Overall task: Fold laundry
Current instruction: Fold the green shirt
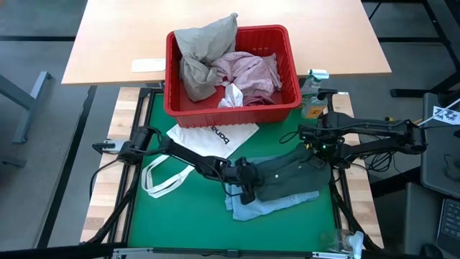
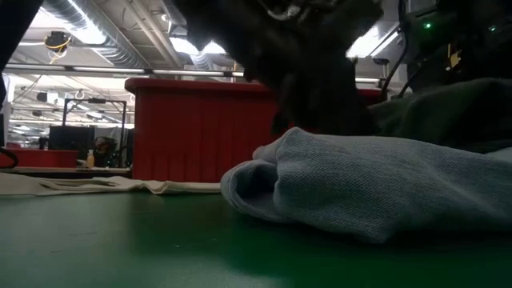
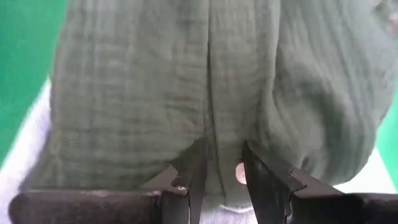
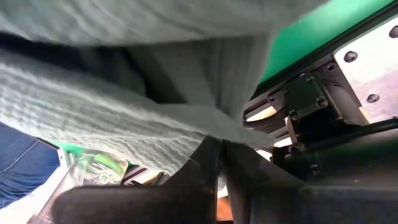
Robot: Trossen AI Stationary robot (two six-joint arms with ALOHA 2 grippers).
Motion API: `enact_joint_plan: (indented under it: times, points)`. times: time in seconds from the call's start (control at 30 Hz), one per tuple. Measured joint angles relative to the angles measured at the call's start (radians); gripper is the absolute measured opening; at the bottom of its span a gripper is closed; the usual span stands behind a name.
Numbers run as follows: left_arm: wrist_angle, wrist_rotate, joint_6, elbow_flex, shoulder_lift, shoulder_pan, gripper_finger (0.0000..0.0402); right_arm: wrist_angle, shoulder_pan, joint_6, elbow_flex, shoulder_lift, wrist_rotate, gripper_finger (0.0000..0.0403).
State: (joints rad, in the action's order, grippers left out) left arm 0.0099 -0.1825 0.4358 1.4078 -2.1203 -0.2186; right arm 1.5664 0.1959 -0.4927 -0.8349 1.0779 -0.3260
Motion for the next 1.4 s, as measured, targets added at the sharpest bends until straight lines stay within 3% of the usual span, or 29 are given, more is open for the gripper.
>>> enact_joint_plan:
  times: [0.43,0.67,0.8,0.97,1.17,1.4]
  points:
    - [-0.021,0.031,-0.001,-0.001,0.047,0.0,0.0101,0.004,0.0,0.003,0.0,0.0,0.003,0.0019]
    - [-0.031,0.143,0.032,-0.001,0.119,0.005,0.0101,0.005,0.0,0.017,0.001,0.0,0.004,0.0019]
    - [-0.123,0.223,0.053,-0.001,0.178,0.026,0.0101,0.005,0.0,0.051,0.001,0.0,0.004,0.0023]
    - [-0.269,0.252,0.079,-0.001,0.223,0.045,0.0101,0.008,0.0,0.056,0.001,0.0,0.029,0.0067]
    - [-0.292,0.233,0.164,0.0,0.196,0.04,0.0101,0.006,0.0,0.056,0.001,0.0,0.054,0.0139]
    - [-0.29,0.226,0.303,-0.001,0.134,0.034,0.0131,0.006,0.0,0.055,0.001,0.0,0.045,0.0171]
